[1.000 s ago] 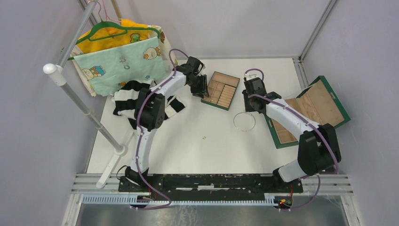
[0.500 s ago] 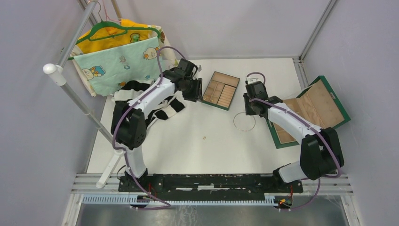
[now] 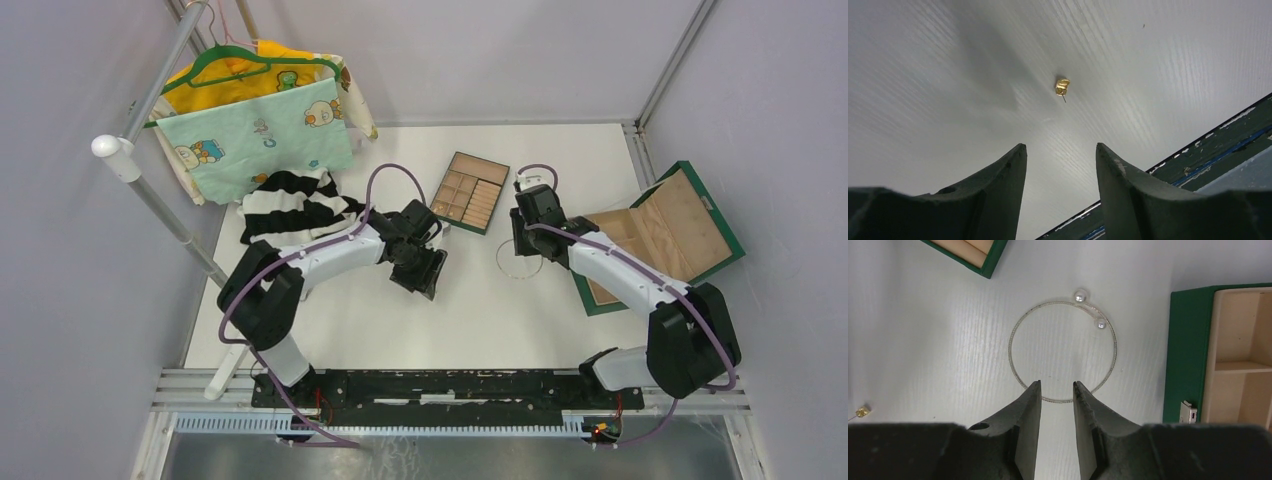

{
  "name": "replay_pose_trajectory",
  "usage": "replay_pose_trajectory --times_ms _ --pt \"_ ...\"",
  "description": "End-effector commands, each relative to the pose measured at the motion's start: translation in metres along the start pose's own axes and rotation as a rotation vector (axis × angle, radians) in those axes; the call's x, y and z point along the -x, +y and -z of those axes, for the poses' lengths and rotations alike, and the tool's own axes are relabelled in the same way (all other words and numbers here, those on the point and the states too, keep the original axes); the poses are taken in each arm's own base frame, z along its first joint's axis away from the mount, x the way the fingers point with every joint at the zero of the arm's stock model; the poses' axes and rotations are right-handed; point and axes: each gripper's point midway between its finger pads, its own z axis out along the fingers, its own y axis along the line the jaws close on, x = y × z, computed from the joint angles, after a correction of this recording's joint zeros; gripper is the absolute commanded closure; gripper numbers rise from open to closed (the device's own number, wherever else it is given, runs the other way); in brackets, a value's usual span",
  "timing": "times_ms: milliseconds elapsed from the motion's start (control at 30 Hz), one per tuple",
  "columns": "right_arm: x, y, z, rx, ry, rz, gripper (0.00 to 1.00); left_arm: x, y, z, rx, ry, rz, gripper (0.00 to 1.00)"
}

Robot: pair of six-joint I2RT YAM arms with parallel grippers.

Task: Organize the mixed jewelry

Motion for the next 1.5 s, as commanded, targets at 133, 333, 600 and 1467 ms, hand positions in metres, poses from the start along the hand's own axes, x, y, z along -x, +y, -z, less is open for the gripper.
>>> replay_pose_trajectory --times_ms 133,333,600,1467 --pt "0.007 0.004 0.016 -0.008 -0.062 -0.034 0.64 0.017 -0.01 -0.007 0.015 -0.116 -0.091 0.41" --pt "0.002 0.002 0.02 -0.013 -0.065 -0.041 0.64 0.021 -0.014 -0.022 0.051 -0.106 -0.112 0.47" --pt "-0.002 -0.003 0.023 -0.03 -0.059 -0.035 0.64 0.02 -0.004 -0.038 0.144 -0.09 -0.108 0.59" --pt "0.001 0.0 0.021 -0.022 -0.059 -0.015 0.64 0.037 -0.007 -0.044 0.183 -0.096 -0.123 0.72"
